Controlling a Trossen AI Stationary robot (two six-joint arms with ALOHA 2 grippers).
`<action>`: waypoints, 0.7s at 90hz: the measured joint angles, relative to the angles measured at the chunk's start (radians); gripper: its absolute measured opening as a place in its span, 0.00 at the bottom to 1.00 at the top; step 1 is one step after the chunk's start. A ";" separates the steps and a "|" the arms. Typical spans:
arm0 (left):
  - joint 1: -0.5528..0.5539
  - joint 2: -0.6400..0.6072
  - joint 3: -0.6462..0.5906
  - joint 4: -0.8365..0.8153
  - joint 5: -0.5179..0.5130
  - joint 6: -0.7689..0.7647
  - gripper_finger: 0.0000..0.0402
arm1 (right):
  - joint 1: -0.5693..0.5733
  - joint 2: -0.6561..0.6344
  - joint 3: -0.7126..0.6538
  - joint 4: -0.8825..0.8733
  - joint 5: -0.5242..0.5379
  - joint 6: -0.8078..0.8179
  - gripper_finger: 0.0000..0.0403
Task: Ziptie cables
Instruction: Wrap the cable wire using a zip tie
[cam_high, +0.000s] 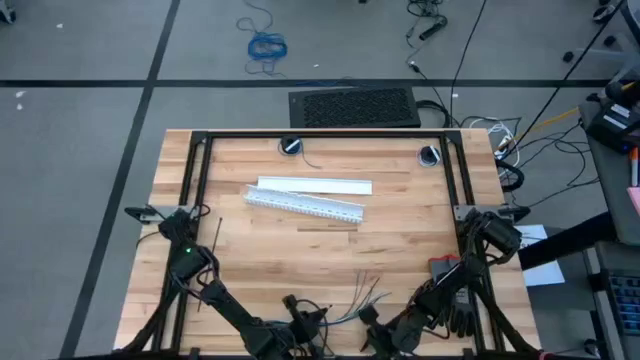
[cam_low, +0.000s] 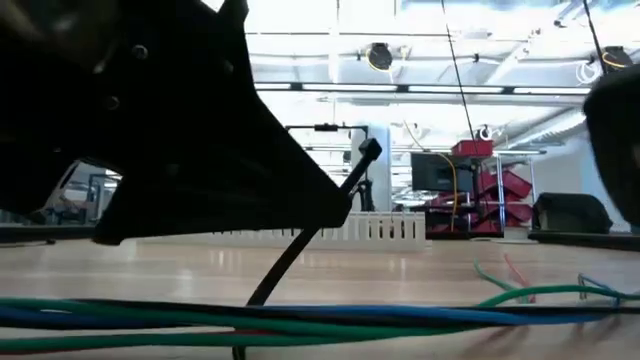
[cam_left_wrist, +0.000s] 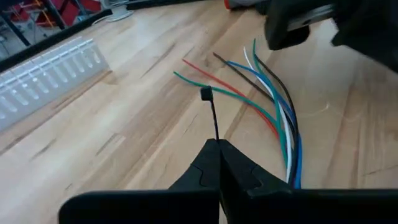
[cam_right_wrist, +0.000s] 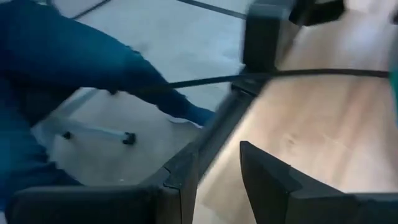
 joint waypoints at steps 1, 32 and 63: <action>0.000 0.000 0.000 0.001 0.000 0.000 0.00 | 0.002 0.000 0.000 0.002 -0.001 -0.004 0.28; 0.000 0.000 0.000 -0.005 0.014 -0.011 0.00 | 0.060 0.162 0.097 0.109 0.187 -0.138 0.33; -0.001 0.000 0.001 -0.009 0.018 -0.012 0.00 | 0.059 0.261 0.246 0.087 0.265 -0.234 0.35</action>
